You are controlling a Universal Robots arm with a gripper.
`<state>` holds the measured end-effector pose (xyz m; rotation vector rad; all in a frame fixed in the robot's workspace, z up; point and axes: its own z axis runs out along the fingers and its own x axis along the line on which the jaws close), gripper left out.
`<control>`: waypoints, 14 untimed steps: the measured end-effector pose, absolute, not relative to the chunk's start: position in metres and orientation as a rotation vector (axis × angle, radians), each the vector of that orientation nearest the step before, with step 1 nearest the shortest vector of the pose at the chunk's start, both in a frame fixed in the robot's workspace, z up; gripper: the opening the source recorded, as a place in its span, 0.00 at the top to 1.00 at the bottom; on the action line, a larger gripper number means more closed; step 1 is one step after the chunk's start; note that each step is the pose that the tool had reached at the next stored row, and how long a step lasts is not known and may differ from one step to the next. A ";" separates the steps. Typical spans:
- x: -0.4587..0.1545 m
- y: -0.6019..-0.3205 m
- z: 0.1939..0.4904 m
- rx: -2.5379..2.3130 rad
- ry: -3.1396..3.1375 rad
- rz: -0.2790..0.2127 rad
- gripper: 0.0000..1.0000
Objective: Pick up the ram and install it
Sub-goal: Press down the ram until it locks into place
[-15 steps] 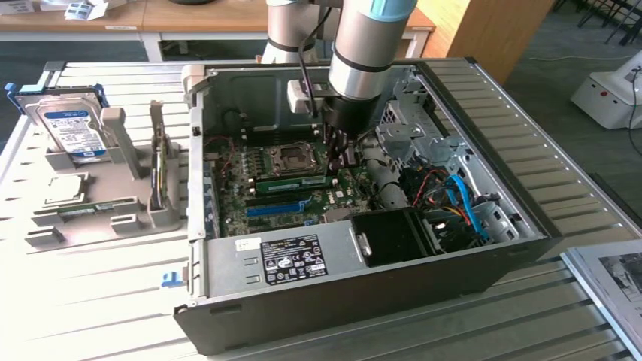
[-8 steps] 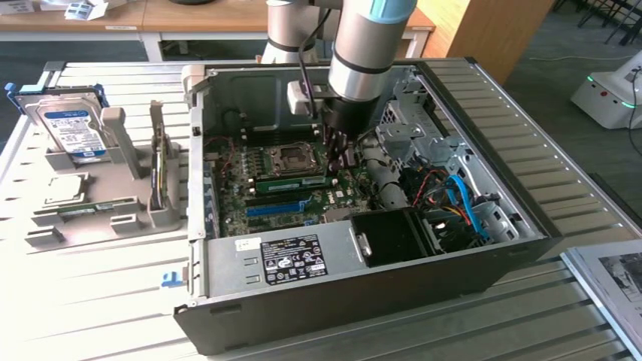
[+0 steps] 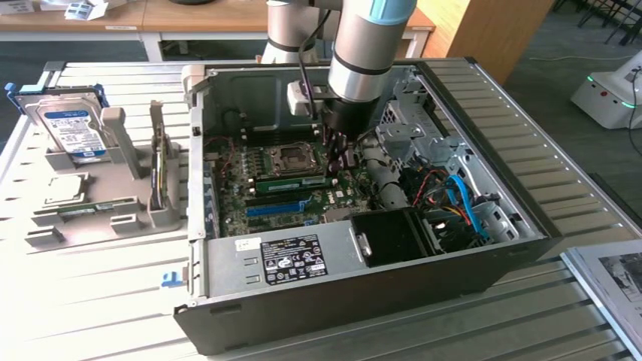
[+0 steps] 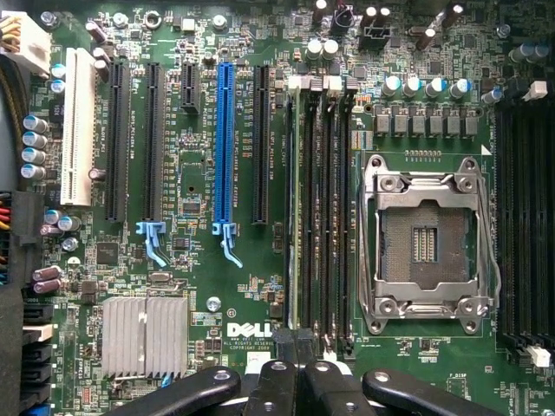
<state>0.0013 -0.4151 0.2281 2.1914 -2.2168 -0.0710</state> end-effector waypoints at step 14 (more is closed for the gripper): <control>0.001 -0.415 0.226 2.191 -2.217 -0.071 0.90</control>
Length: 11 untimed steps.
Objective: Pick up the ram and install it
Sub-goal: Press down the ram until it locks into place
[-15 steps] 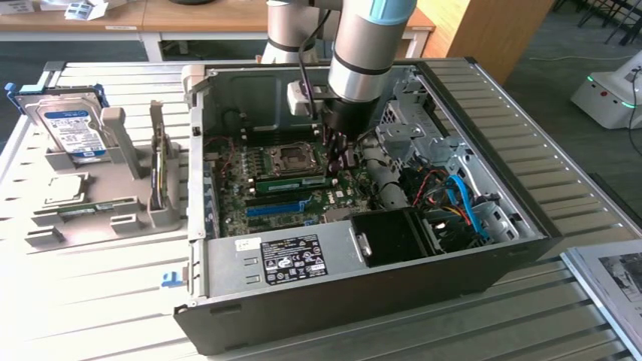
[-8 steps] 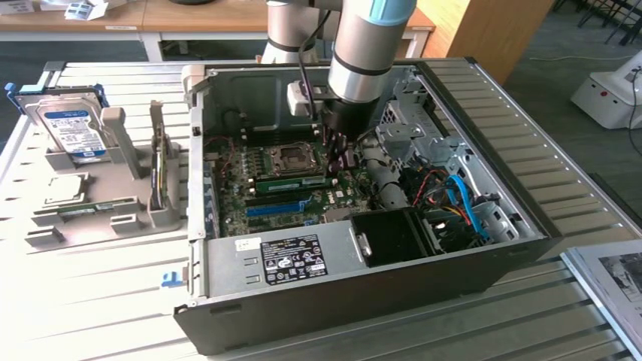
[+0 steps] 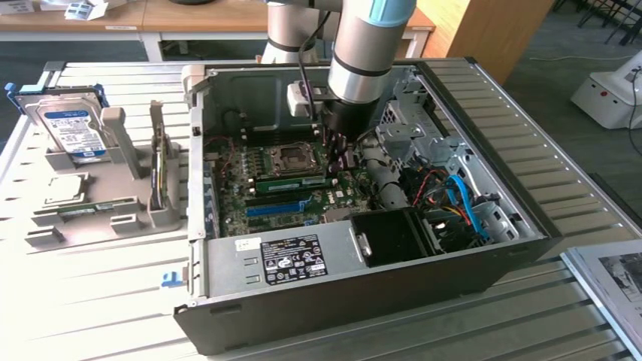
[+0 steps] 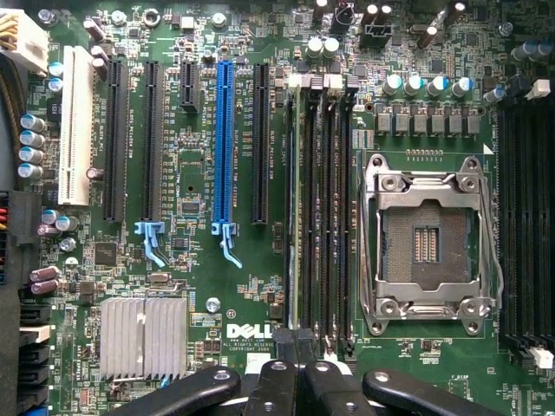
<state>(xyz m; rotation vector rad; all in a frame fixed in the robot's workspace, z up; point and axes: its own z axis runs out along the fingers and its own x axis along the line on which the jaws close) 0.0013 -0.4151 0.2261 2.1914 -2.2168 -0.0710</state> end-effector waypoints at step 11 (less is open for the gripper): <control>0.001 -0.415 0.225 2.191 -2.217 -0.071 0.90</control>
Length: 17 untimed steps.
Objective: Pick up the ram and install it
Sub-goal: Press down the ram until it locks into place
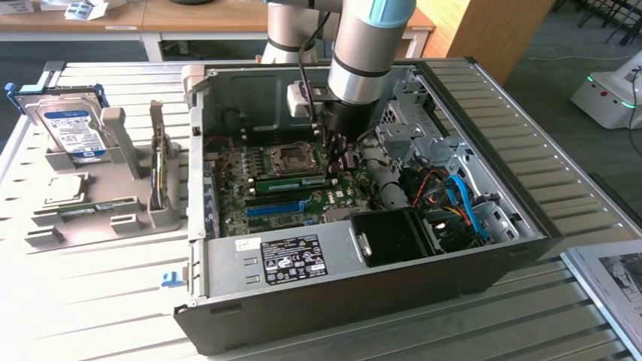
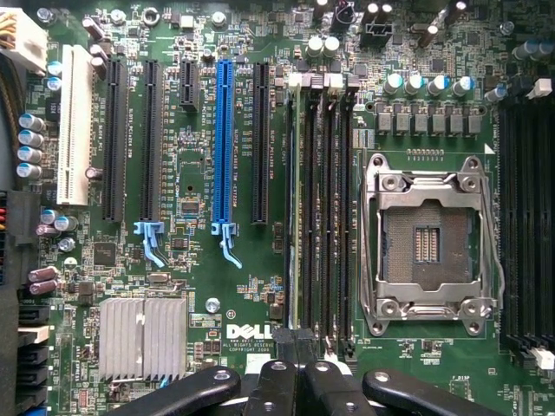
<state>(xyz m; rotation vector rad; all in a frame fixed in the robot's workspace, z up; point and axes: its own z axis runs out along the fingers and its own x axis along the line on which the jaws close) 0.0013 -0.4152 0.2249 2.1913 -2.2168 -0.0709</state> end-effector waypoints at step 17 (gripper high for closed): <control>0.001 -0.415 0.224 2.191 -2.217 -0.071 0.90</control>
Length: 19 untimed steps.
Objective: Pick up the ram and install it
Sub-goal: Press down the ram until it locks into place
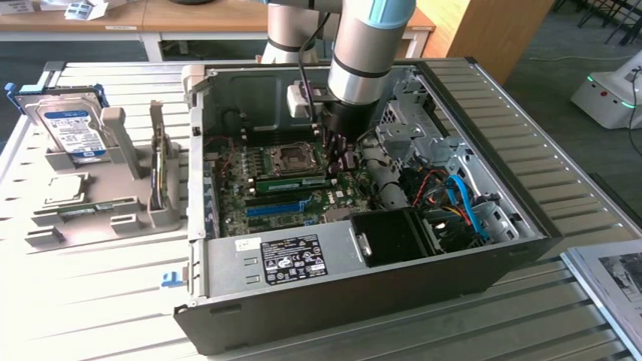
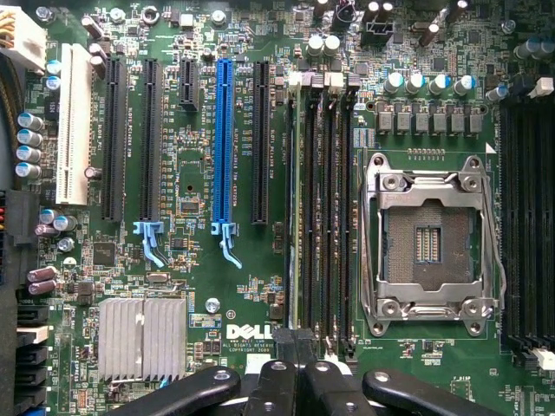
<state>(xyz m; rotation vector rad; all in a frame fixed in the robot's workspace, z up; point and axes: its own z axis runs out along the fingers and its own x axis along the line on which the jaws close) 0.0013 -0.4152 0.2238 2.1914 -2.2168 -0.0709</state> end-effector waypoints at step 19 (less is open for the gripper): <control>0.001 -0.415 0.223 2.191 -2.217 -0.071 0.90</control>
